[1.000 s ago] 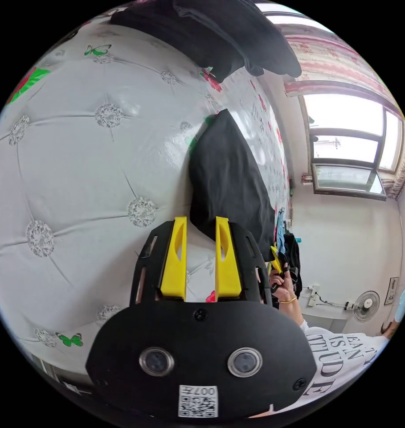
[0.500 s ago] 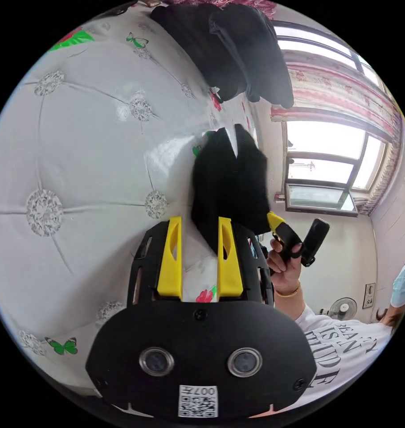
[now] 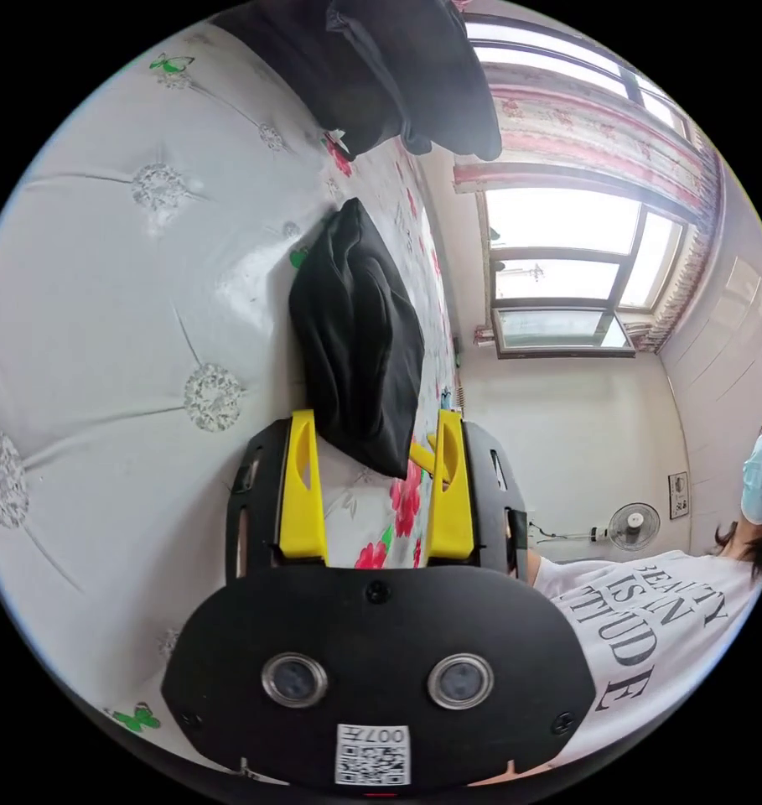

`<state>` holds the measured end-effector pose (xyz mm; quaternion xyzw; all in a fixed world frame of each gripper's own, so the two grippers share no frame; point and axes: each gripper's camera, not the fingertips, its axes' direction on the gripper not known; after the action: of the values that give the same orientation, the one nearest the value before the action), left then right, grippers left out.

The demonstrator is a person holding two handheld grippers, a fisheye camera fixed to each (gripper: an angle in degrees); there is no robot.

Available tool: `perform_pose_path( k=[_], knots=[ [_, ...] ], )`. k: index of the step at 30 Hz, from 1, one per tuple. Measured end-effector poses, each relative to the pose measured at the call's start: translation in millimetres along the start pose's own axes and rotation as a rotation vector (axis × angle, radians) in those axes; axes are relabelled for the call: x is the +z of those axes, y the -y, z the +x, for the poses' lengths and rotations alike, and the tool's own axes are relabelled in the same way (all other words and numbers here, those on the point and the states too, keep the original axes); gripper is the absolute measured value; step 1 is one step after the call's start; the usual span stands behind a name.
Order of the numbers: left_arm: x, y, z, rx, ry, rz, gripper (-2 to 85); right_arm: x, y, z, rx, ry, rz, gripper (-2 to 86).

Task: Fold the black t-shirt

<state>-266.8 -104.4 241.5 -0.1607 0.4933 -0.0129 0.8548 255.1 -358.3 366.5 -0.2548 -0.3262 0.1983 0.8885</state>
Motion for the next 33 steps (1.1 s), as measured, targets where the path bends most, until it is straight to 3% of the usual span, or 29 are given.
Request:
perform_pose_path(
  k=[5, 11, 19, 22, 27, 33],
  knots=[
    [3, 0, -17, -0.091, 0.077, -0.024, 6.4, 34, 15, 11, 0.056, 0.132, -0.031, 3.1],
    [-33, -24, 12, -0.020, -0.033, 0.025, 5.6, 6, -11, -37, -0.100, 0.196, 0.015, 0.5],
    [-77, -64, 11, -0.019, -0.084, 0.088, 5.4, 15, -40, -73, -0.094, 0.318, 0.000, -0.1],
    [-103, -42, 11, -0.018, -0.115, 0.142, 5.3, 34, -23, -116, -0.150, 0.338, 0.020, -0.2],
    [-195, -5, 60, 0.199, -0.123, 0.321, 5.4, 89, 0, -254, -0.424, 0.443, 0.013, -0.2],
    [-339, -44, 88, 0.374, -0.017, 0.544, 5.4, 197, -50, -389, -0.711, 0.486, -0.075, 0.1]
  ],
)
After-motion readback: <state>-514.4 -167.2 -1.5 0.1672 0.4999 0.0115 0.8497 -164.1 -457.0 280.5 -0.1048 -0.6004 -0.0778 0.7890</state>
